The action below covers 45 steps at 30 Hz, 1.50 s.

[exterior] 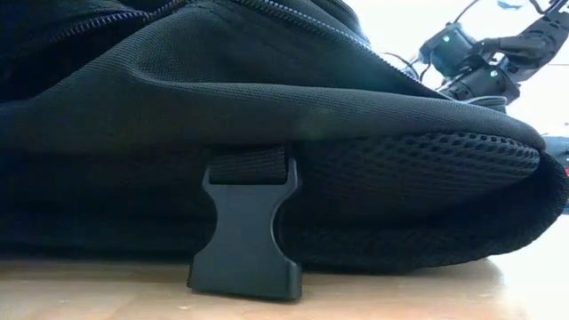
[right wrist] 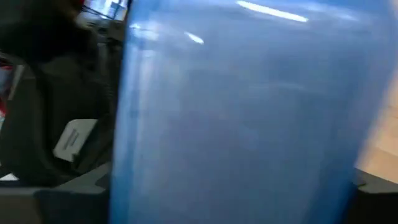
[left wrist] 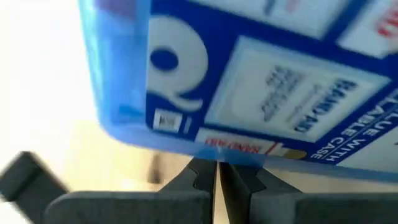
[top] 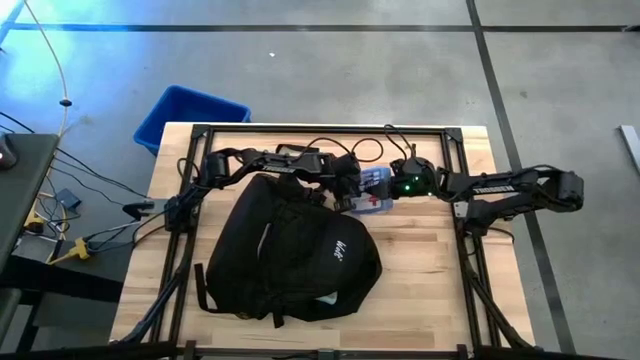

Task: Unpack backpack
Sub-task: Put the medkit into the backpack

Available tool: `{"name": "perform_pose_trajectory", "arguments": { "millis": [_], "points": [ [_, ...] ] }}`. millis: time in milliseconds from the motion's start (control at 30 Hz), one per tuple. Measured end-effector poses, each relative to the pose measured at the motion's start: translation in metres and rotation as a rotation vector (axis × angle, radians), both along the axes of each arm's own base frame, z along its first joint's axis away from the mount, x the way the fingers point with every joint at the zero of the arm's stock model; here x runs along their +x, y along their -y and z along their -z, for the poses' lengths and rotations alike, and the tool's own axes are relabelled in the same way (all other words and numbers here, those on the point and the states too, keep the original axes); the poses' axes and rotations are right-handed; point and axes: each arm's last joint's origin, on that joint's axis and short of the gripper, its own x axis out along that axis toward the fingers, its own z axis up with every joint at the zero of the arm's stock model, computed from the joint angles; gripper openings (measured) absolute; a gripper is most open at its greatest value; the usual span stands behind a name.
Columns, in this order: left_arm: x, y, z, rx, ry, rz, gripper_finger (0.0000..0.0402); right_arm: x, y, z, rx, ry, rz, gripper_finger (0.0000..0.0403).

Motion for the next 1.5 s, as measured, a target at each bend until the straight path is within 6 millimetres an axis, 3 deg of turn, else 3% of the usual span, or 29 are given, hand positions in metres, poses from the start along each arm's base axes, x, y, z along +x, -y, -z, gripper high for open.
{"name": "perform_pose_trajectory", "arguments": {
  "millis": [167, 433, 600, 700, 800, 933, 1133, 1267, 1500],
  "points": [
    [-0.008, 0.004, -0.029, 0.096, -0.022, 0.003, 0.0000, -0.006, -0.001, 0.002, -0.006, -0.057, -0.010, 0.0157],
    [-0.040, 0.047, -0.121, 0.215, 0.012, 0.106, 0.0000, -0.028, -0.012, -0.016, -0.058, -0.063, -0.119, 0.0156],
    [-0.065, 0.098, -0.163, 0.035, 0.090, 0.374, 0.0001, -0.056, -0.032, -0.036, -0.120, -0.059, -0.158, 0.0156],
    [-0.071, 0.136, -0.168, -0.128, 0.117, 0.595, 0.0011, -0.073, -0.046, -0.050, -0.170, 0.017, -0.183, 0.0156],
    [-0.074, 0.177, -0.169, -0.147, 0.147, 0.714, 0.0037, -0.085, -0.057, -0.063, -0.214, 0.131, -0.184, 0.0156],
    [-0.079, 0.233, -0.168, -0.038, 0.186, 0.778, 0.0095, -0.097, -0.068, -0.073, -0.310, 0.223, -0.189, 0.0156],
    [-0.083, 0.300, -0.155, 0.236, 0.271, 0.629, 0.0199, -0.100, -0.082, -0.074, -0.404, 0.233, -0.195, 0.0156],
    [-0.076, 0.323, -0.119, 0.270, 0.246, 0.464, 0.0239, -0.096, -0.091, -0.074, -0.438, 0.233, -0.193, 0.0156],
    [-0.074, 0.328, -0.052, 0.446, 0.027, 0.218, 0.0247, -0.085, -0.113, -0.077, -0.402, 0.308, -0.293, 0.0156]
  ]
}}
